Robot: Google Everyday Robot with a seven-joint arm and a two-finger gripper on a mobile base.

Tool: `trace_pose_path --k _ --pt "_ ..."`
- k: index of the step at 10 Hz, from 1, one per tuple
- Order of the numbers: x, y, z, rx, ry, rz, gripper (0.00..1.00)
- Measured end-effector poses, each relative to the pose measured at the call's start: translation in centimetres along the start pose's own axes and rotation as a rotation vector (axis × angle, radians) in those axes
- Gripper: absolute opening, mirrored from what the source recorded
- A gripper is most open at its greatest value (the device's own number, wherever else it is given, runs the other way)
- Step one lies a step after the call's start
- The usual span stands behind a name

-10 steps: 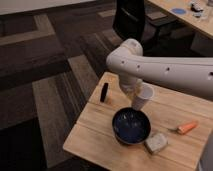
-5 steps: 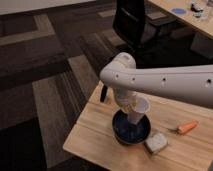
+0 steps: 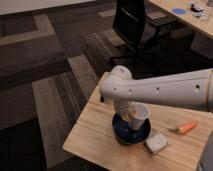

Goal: Place the ceramic cup in the ceramic bowl

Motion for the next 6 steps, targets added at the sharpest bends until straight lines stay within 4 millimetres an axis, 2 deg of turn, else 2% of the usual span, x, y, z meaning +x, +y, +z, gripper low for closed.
trace_pose_path --k 2,3,5,6 --pt "-0.4 0.7 0.6 0.008 -0.003 -0.051 0.00" --pt "-0.4 0.9 0.7 0.012 0.001 -0.067 0.03" --pt "-0.8 1.2 0.0 0.036 0.004 -0.097 0.39" --pt "-1.0 1.0 -0.4 0.042 -0.003 -0.094 0.52"
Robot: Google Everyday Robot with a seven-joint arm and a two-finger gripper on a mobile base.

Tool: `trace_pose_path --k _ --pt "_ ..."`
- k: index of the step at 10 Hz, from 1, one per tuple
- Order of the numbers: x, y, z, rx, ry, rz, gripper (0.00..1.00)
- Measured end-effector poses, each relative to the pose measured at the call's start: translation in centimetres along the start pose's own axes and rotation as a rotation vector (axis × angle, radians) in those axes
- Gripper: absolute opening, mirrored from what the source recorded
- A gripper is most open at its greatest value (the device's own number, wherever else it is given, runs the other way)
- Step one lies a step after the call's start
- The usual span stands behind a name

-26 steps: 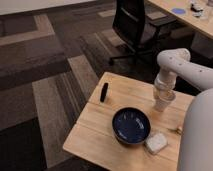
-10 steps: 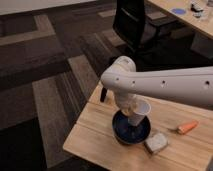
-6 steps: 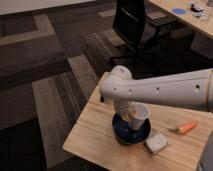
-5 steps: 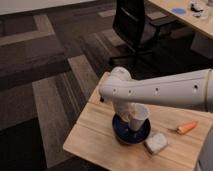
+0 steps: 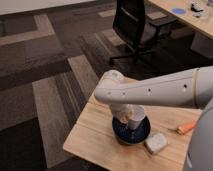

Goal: Place the ceramic cup in the ceramic bowl

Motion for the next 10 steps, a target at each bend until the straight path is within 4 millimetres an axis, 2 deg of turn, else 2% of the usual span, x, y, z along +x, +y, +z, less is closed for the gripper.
trace_pose_path --k 2,5,6,7,8,10 --pt "-0.3 -0.4 -0.7 0.017 -0.011 0.021 0.79" --pt "-0.3 -0.5 -1.2 0.029 -0.012 0.038 0.80" --pt "-0.6 -0.5 -2.0 0.030 -0.018 0.050 0.80" --pt "-1.2 -0.6 -3.7 0.011 -0.038 0.078 0.80" --pt "-2.0 -0.9 -6.1 -0.046 -0.070 0.120 0.80" --pt "-2.6 -4.1 -8.7 -0.161 -0.091 0.248 0.80"
